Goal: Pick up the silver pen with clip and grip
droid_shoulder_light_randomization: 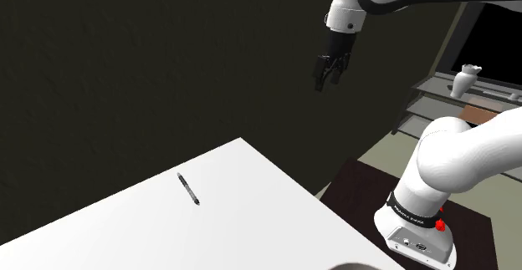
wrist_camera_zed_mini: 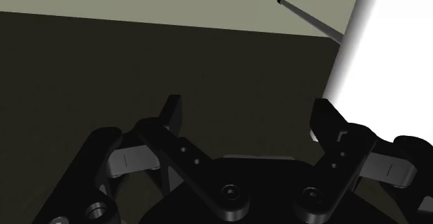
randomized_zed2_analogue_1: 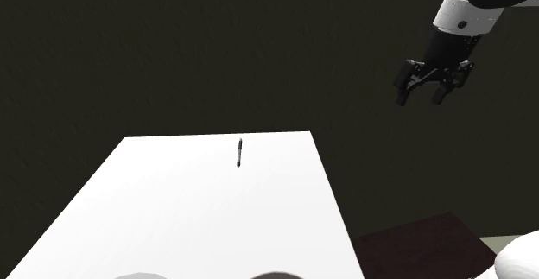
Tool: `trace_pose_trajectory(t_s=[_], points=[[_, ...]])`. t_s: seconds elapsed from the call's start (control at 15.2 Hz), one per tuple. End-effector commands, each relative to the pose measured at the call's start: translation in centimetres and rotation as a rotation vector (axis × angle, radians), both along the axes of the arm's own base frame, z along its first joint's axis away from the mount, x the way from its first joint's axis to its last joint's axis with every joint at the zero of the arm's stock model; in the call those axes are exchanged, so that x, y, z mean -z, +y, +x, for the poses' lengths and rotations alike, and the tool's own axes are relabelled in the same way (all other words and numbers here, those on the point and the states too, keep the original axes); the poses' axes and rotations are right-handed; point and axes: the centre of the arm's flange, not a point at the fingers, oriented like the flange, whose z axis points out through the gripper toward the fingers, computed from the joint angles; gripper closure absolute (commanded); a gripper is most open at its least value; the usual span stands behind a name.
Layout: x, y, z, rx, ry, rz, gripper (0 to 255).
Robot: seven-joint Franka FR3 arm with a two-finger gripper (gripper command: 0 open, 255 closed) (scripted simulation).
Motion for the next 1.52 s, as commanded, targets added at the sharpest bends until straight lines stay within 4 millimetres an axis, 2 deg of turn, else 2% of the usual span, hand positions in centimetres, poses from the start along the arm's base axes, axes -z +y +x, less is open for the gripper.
trace_pose_trajectory(t_s=[0.0,1.45], points=[[0.0,0.0,0.0,0.000,0.000,0.000,0],[10.0,24.8,10.5,0.038,0.037,0.039,0]])
